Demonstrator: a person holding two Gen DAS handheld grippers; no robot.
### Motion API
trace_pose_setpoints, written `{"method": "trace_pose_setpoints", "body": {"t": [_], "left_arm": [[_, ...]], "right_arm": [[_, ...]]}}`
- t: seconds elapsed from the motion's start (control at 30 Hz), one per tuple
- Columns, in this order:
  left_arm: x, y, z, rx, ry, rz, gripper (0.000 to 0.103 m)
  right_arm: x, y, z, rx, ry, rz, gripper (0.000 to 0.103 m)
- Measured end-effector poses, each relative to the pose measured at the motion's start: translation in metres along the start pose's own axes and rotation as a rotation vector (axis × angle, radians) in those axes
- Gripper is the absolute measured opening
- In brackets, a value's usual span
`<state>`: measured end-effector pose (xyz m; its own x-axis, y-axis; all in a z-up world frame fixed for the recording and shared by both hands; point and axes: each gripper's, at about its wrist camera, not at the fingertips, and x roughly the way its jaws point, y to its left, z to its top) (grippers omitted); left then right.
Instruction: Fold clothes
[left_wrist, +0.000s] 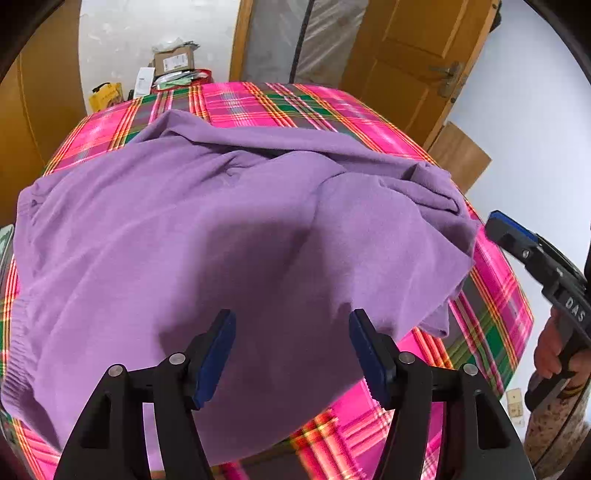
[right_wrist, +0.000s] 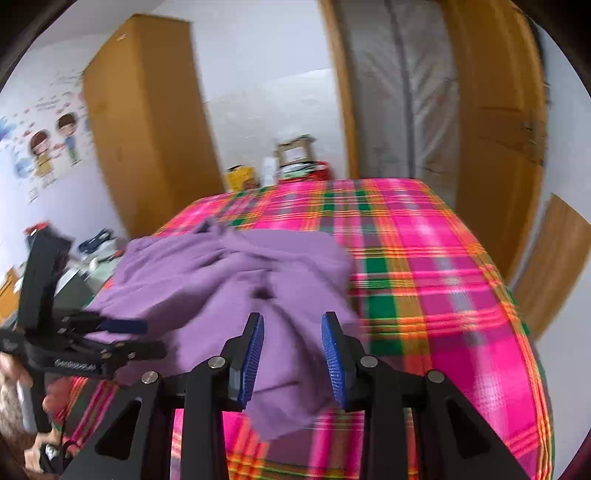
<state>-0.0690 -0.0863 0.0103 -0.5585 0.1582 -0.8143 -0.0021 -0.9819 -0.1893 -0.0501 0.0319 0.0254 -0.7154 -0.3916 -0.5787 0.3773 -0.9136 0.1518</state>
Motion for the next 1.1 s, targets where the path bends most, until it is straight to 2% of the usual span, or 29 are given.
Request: {"method": "trace_pose_setpoints", "body": {"t": [0.1,0.23,0.33,0.43,0.53,0.67,0.8,0.83,0.9,0.97,1.03,1.1], "left_arm": [[0.005,-0.014,-0.002,0.05,-0.018,0.036,0.066],[0.015,-0.027,-0.003,0.091,-0.004,0.049,0.067],[0.022,-0.03,-0.005,0.098,0.013,0.077,0.067],[0.026,-0.028,-0.005,0.076,0.029,0.083,0.067],[0.027,-0.026,-0.004,0.057,0.029,0.08,0.067],[0.027,-0.033,-0.002,0.075,0.005,0.079,0.067],[0.031,-0.046,-0.001,0.112,0.005,0.091,0.067],[0.033,-0.048,-0.001,0.124,0.005,0.088,0.067],[0.038,-0.049,0.0,0.135,0.01,0.094,0.068],[0.041,-0.041,0.001,0.09,0.019,0.082,0.068],[0.039,-0.035,0.004,0.045,0.009,0.051,0.067],[0.037,-0.029,0.005,0.01,0.006,0.025,0.057]], "right_arm": [[0.002,-0.024,-0.002,0.06,0.008,-0.001,0.033],[0.019,-0.029,-0.001,0.041,0.055,0.021,0.033],[0.033,-0.03,0.0,0.032,0.077,0.028,0.033],[0.041,-0.037,0.0,0.078,0.088,0.096,0.033],[0.043,-0.04,-0.001,0.082,0.093,0.119,0.033],[0.048,-0.044,0.002,0.091,0.091,0.124,0.033],[0.061,-0.042,0.005,0.106,0.112,0.17,0.035],[0.062,-0.041,0.005,0.106,0.114,0.174,0.034],[0.061,-0.039,0.005,0.098,0.106,0.174,0.025],[0.056,-0.04,0.006,0.102,0.087,0.179,0.016],[0.05,-0.041,0.007,0.105,0.066,0.176,0.014],[0.047,-0.043,0.007,0.106,0.059,0.164,0.011]]}}
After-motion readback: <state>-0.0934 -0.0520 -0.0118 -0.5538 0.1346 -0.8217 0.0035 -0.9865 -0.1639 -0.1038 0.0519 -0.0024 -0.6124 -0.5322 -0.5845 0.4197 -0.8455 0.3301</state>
